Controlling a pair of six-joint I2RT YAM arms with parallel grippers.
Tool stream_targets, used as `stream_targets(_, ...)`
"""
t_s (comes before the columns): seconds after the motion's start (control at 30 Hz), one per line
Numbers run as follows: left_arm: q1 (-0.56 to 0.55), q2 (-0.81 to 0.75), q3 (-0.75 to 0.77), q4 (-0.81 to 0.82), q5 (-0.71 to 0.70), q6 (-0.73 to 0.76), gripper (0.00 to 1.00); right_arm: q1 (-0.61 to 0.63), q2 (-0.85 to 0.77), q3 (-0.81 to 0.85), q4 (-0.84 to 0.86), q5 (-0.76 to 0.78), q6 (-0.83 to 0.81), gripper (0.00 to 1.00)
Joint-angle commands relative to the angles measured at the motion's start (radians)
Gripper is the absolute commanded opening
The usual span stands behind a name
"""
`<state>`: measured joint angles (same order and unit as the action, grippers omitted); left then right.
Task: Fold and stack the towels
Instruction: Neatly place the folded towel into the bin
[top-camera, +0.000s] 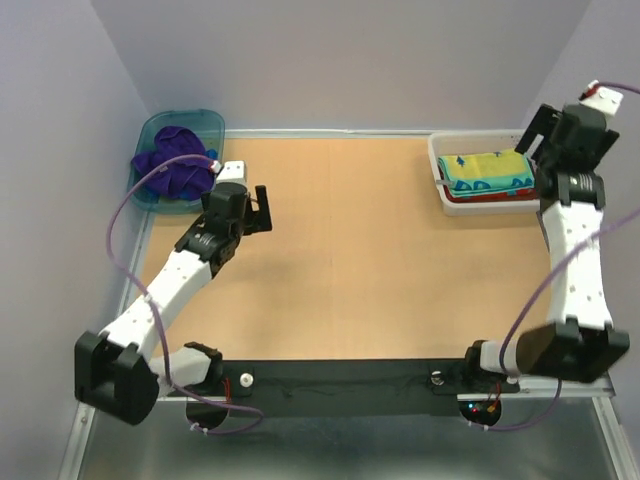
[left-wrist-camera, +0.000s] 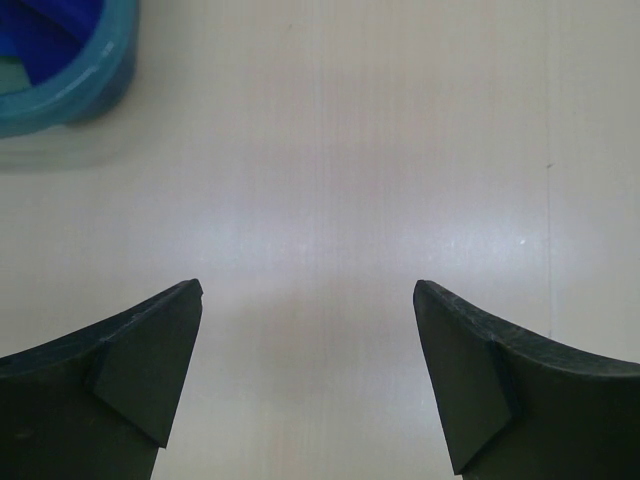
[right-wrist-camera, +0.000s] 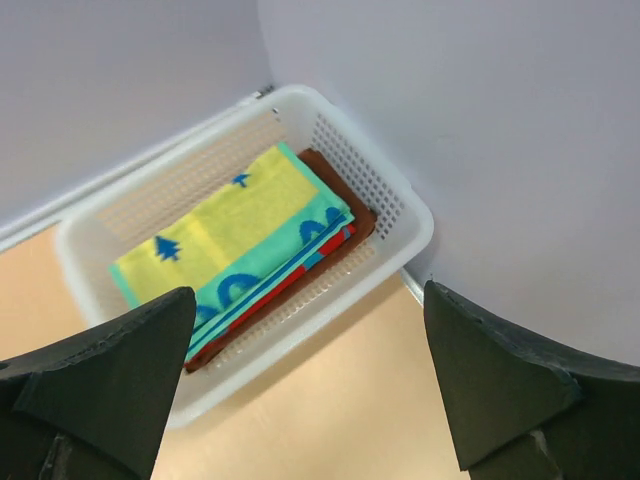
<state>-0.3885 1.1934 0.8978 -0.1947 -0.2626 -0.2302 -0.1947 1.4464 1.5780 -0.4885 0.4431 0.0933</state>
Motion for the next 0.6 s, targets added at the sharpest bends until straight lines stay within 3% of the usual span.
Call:
stream_targets(0.0,0.004,-0.193,0.026,-0.057,-0.095,-0.046,0.99,0.000,-0.265,-0.163,0.024,-0.139,0.089,1.00)
stream_targets(0.13,0.004,-0.406,0.044,-0.104,-0.150,-0.055,0.99,0.008,-0.533,-0.306,0.041,-0.162,0.140,1.00)
stream_targets(0.3,0.004,-0.686,-0.003,-0.101,-0.272,-0.078,0.99,0.122,-0.797,-0.430,0.039,-0.081,0.171,1.00)
stream_targets(0.47,0.004,-0.885,-0.118,-0.066,-0.282,-0.100,0.99,0.245,-1.023,-0.558,0.018,-0.053,0.138,1.00)
stream_targets(0.57,0.003,-0.991,-0.190,-0.064,-0.244,-0.109,0.99,0.258,-1.210,-0.676,0.007,-0.044,0.126,1.00)
